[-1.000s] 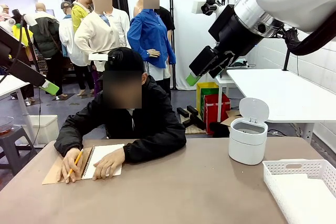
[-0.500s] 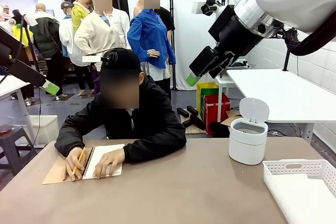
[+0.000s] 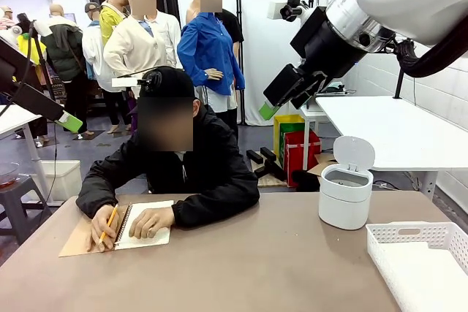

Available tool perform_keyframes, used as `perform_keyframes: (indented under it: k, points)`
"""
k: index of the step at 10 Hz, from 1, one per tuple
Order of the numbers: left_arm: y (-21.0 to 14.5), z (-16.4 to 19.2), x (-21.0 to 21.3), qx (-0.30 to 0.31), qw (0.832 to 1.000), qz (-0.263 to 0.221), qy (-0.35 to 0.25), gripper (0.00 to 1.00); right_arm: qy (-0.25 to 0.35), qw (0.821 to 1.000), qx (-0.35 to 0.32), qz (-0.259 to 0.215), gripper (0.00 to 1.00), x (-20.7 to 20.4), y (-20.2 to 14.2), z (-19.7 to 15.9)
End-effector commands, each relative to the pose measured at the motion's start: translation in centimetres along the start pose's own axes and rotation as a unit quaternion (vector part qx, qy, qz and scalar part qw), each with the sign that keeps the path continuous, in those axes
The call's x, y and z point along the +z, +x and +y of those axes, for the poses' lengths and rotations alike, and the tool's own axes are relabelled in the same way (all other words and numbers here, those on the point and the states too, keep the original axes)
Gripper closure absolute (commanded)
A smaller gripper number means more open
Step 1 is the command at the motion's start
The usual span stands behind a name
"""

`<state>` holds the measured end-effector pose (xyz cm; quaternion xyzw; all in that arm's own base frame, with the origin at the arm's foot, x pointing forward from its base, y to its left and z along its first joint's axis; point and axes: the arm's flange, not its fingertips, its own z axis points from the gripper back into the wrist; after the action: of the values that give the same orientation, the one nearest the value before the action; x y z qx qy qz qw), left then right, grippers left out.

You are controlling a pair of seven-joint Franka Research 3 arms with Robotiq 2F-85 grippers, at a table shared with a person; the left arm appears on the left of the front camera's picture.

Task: Sort the paper based on its condition.
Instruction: If a person hands you a paper, place it in the Organizing basket , and if it's crumpled, put it in the Trash can.

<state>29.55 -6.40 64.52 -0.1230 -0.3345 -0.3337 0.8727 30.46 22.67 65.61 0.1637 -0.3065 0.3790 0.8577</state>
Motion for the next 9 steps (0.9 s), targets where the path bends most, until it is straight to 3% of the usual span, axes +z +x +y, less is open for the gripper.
perform_keyframes:
  k: [1,9]
  points:
    - [0.03,0.12,0.13,0.003,1.0,-0.002,0.001,0.0,0.0,1.0,0.0,0.001,0.0,-0.15,0.03,-0.09]
    - [0.03,0.12,0.13,0.003,1.0,-0.002,0.001,0.0,0.0,1.0,0.0,0.001,0.0,-0.15,0.03,-0.09]
